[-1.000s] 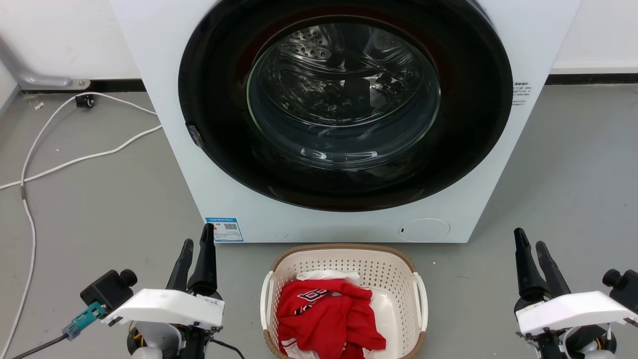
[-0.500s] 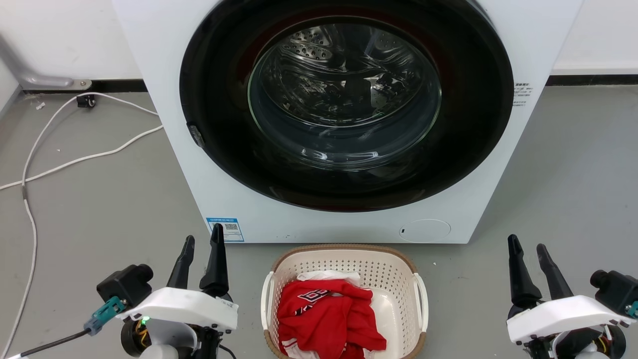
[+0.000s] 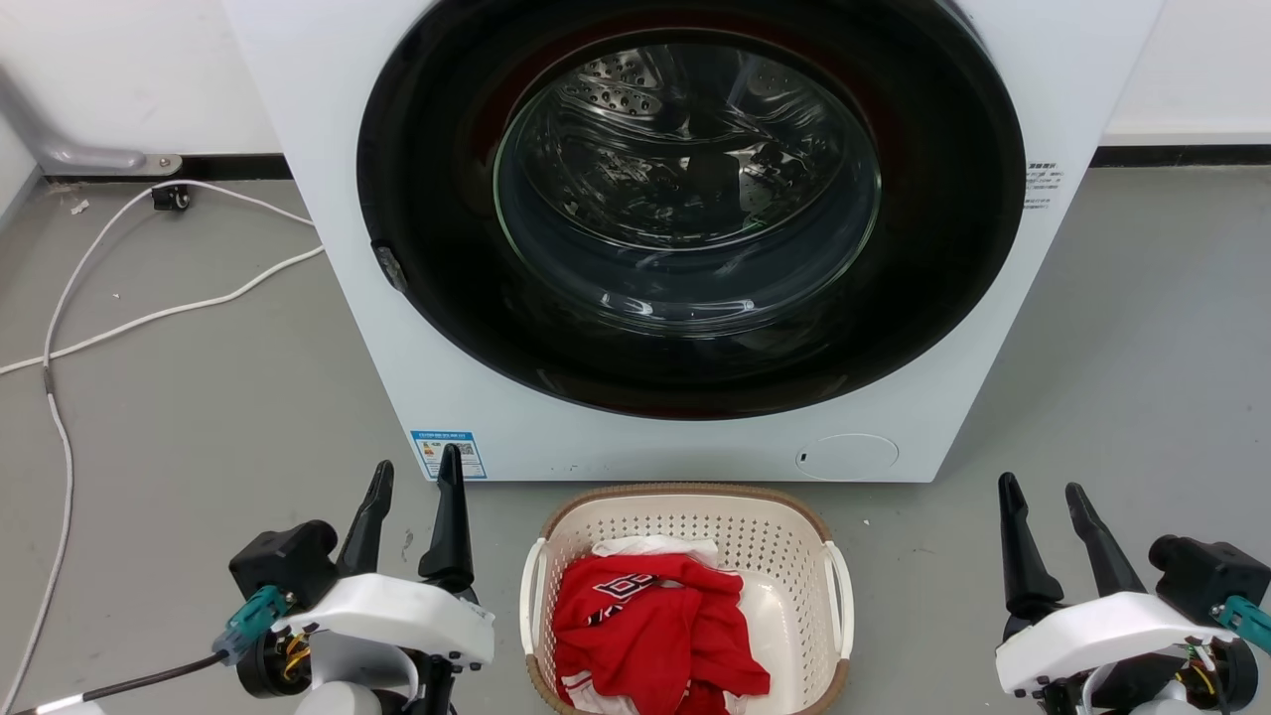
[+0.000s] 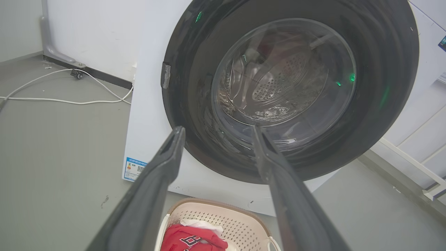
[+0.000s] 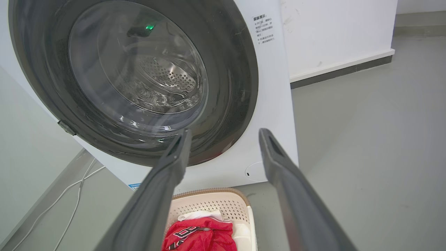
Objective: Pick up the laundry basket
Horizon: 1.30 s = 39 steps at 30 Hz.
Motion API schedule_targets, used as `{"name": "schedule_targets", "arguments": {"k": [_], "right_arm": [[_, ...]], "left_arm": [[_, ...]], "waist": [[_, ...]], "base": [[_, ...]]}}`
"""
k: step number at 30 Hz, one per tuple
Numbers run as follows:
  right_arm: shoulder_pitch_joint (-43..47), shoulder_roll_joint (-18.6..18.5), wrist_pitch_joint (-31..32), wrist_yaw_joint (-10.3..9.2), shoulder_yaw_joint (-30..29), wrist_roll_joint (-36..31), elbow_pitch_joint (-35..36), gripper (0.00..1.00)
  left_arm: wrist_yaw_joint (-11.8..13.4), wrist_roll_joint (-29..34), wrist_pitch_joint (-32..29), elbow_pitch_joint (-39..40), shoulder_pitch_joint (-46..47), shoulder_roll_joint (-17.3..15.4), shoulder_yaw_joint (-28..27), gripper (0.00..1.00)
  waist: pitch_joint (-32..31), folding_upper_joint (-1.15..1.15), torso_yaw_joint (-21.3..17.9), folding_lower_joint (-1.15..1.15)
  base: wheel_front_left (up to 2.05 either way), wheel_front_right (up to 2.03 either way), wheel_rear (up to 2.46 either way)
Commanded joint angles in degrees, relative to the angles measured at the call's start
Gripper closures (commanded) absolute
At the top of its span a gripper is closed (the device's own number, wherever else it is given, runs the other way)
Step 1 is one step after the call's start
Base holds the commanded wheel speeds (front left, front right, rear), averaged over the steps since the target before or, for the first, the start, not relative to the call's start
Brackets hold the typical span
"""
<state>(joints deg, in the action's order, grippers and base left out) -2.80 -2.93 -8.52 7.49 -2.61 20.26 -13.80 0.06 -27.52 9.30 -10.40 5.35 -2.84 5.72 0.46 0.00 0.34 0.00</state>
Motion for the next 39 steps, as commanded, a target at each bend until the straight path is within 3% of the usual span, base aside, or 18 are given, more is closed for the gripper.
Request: {"name": "schedule_targets", "arguments": {"k": [1,39], "right_arm": [[-0.89,-0.04,-0.34,0.00,0.13,-1.38,0.33,0.00],[0.86,0.05,-0.72,-0.01,2.06,-20.61,5.12,0.00]], "left_arm": [[0.21,1.28,0.38,0.31,1.33,-0.14,0.25,0.00],[3.16,21.04,4.98,-1.38,1.29,-0.13,1.98,0.00]], "waist": [[-0.01,0.00,-0.01,0.00],[0.63,0.00,0.40,0.00]], "base": [[0.00,0.00,0.00],[0.00,0.00,0.00]]}}
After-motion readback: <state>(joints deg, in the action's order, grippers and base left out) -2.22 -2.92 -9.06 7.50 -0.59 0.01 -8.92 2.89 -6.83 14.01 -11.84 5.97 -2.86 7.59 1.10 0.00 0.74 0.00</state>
